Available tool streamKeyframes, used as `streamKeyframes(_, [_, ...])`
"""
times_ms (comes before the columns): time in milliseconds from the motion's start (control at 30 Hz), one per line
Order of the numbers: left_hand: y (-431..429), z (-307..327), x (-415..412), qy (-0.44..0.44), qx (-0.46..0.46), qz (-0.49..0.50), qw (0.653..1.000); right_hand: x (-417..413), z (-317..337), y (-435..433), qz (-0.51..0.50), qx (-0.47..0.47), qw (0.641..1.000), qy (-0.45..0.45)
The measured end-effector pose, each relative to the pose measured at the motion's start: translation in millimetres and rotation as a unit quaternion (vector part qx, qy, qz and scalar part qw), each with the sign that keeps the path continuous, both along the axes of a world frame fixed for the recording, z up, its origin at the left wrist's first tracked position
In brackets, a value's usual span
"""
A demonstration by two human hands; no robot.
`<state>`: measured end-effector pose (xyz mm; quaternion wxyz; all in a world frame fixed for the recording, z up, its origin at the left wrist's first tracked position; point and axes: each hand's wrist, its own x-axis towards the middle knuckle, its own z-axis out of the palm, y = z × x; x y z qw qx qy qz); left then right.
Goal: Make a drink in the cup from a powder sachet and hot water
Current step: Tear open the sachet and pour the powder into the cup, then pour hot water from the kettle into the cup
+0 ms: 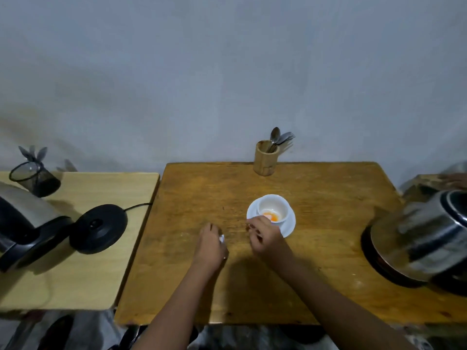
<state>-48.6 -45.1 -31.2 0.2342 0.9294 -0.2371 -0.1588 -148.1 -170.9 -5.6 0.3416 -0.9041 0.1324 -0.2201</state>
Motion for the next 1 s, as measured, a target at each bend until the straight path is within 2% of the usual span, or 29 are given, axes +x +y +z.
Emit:
streamKeyframes(100, [-31, 14, -5, 0.007, -0.096, -0.005, 0.995, -19, 48, -40, -0.082, 0.021, 0.995, -0.052])
streamKeyframes(267, [-70, 23, -21, 0.048, -0.160, 0.015, 0.986, -78, 126, -124, -0.244, -0.058, 0.953, -0.170])
streamKeyframes(433, [-91, 15, -35, 0.079, -0.188, 0.036, 0.978, -163, 155, -184, -0.447, -0.035, 0.868, -0.213])
streamKeyframes(633, [-103, 4, -44, 0.062, -0.200, 0.066, 0.976, -248, 119, -206, -0.639, 0.076, 0.733, -0.218])
streamKeyframes(700, [-106, 1, -46, 0.068, -0.206, 0.076, 0.973, -259, 107, -204, -0.653, 0.132, 0.711, -0.223])
streamKeyframes(800, [-107, -3, -48, 0.073, -0.221, 0.087, 0.969, -262, 92, -199, -0.629, 0.225, 0.707, -0.231])
streamKeyframes(867, [-107, -6, -47, 0.076, -0.227, 0.087, 0.967, -261, 84, -196, -0.625, 0.262, 0.699, -0.228])
streamKeyframes(1000, [-105, -7, -42, 0.072, -0.230, 0.058, 0.969, -261, 81, -199, -0.612, 0.327, 0.665, -0.278])
